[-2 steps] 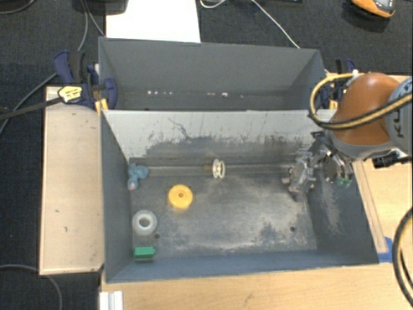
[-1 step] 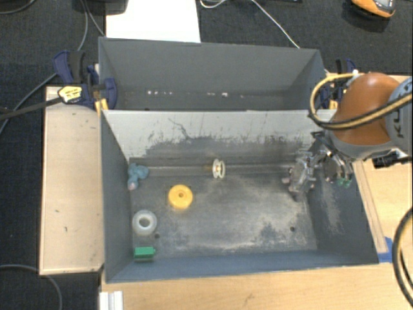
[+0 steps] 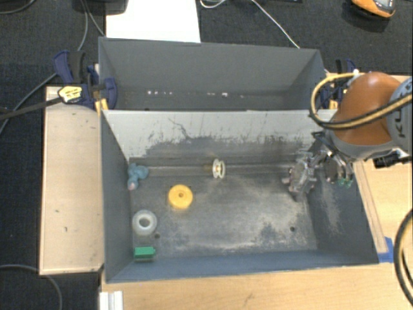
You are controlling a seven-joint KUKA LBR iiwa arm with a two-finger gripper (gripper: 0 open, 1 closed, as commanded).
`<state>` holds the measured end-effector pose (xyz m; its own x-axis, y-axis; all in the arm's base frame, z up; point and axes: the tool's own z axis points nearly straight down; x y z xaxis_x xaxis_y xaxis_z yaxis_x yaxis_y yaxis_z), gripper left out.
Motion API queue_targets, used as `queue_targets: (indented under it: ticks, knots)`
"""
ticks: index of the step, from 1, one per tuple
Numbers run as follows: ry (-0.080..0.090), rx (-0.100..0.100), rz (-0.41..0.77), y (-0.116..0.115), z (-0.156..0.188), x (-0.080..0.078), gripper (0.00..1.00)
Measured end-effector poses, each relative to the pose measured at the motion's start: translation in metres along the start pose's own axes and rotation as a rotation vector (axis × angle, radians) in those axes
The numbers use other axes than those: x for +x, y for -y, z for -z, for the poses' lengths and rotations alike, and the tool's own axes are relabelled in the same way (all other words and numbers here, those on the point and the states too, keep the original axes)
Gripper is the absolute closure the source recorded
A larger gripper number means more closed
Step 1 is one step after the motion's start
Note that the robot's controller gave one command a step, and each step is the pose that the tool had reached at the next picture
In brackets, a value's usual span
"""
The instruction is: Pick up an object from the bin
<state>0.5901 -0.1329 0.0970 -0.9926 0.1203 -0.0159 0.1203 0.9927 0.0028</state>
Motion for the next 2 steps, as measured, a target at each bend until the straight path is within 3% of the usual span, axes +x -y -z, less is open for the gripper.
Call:
queue_targets:
  ticks: [1, 2]
  knots:
    - [0.004, 0.0, -0.037, 0.0222, -0.0219, 0.0262, 0.0]
    - [0.007, 0.0, -0.036, 0.0219, -0.0207, 0.0251, 1.0]
